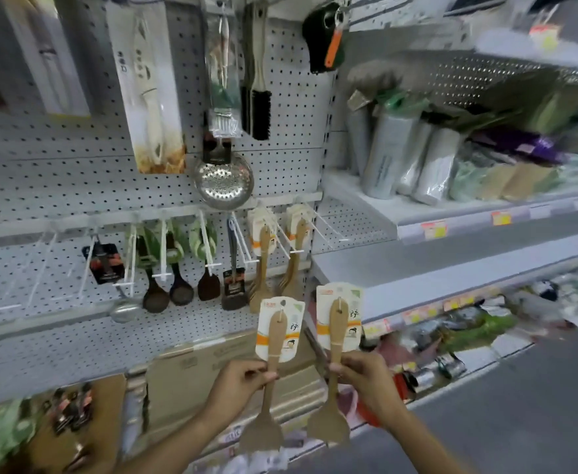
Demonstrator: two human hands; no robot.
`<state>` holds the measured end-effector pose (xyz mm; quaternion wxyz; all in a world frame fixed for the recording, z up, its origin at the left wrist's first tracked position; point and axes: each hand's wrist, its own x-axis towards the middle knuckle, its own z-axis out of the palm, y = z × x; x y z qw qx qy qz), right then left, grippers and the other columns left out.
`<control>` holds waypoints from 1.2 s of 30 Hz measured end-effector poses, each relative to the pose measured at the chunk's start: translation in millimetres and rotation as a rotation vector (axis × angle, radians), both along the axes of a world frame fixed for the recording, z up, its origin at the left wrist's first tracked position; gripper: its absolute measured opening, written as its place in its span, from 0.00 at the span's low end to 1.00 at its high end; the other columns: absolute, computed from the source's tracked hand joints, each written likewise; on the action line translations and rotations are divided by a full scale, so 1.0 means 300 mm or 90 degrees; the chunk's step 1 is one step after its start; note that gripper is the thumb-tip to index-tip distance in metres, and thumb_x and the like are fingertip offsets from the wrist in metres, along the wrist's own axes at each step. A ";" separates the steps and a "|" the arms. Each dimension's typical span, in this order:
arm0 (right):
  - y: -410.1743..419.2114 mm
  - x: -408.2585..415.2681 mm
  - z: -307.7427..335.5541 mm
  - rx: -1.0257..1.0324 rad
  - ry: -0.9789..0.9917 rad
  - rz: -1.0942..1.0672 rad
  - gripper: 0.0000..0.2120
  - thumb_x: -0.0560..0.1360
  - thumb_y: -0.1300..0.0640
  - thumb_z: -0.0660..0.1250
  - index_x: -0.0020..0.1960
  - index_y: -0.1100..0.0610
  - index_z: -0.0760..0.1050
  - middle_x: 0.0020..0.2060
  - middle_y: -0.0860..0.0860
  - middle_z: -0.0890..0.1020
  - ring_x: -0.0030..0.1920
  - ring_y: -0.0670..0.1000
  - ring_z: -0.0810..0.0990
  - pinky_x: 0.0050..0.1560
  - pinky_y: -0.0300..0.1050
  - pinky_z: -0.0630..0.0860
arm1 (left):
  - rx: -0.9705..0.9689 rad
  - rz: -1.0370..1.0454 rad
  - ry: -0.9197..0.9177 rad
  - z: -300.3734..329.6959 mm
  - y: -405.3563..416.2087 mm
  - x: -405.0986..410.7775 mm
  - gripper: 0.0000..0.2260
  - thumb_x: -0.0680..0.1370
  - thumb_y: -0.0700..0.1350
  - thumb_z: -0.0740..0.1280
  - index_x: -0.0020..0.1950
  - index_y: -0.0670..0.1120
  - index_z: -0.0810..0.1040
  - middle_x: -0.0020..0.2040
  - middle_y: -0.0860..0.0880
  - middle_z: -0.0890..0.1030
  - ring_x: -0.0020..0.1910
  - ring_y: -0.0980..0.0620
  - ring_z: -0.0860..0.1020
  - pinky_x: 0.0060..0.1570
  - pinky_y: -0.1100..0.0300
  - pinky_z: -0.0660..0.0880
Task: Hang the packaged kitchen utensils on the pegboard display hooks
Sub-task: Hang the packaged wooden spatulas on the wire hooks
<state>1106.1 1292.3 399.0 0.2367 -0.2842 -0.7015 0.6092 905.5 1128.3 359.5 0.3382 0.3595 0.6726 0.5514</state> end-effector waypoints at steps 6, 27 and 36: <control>0.177 -0.002 -0.068 -0.032 -0.028 0.021 0.07 0.70 0.57 0.76 0.38 0.62 0.83 0.35 0.61 0.82 0.39 0.53 0.81 0.46 0.59 0.79 | -0.008 0.059 -0.003 -0.017 0.113 0.045 0.06 0.73 0.39 0.74 0.44 0.49 0.88 0.44 0.46 0.86 0.45 0.51 0.84 0.50 0.54 0.79; 0.566 -0.252 -0.187 -0.027 -0.120 0.067 0.05 0.72 0.65 0.73 0.39 0.59 0.85 0.35 0.56 0.86 0.36 0.55 0.81 0.41 0.57 0.78 | -0.067 0.099 0.000 -0.059 0.390 -0.106 0.07 0.72 0.40 0.75 0.46 0.51 0.88 0.46 0.51 0.87 0.50 0.52 0.85 0.58 0.46 0.78; 0.736 -0.288 -0.254 -0.055 -0.124 0.142 0.02 0.71 0.63 0.75 0.39 0.60 0.84 0.38 0.60 0.85 0.40 0.56 0.82 0.49 0.60 0.79 | -0.081 0.176 0.012 -0.089 0.423 -0.057 0.13 0.66 0.59 0.76 0.44 0.52 0.88 0.44 0.49 0.87 0.48 0.49 0.85 0.54 0.44 0.79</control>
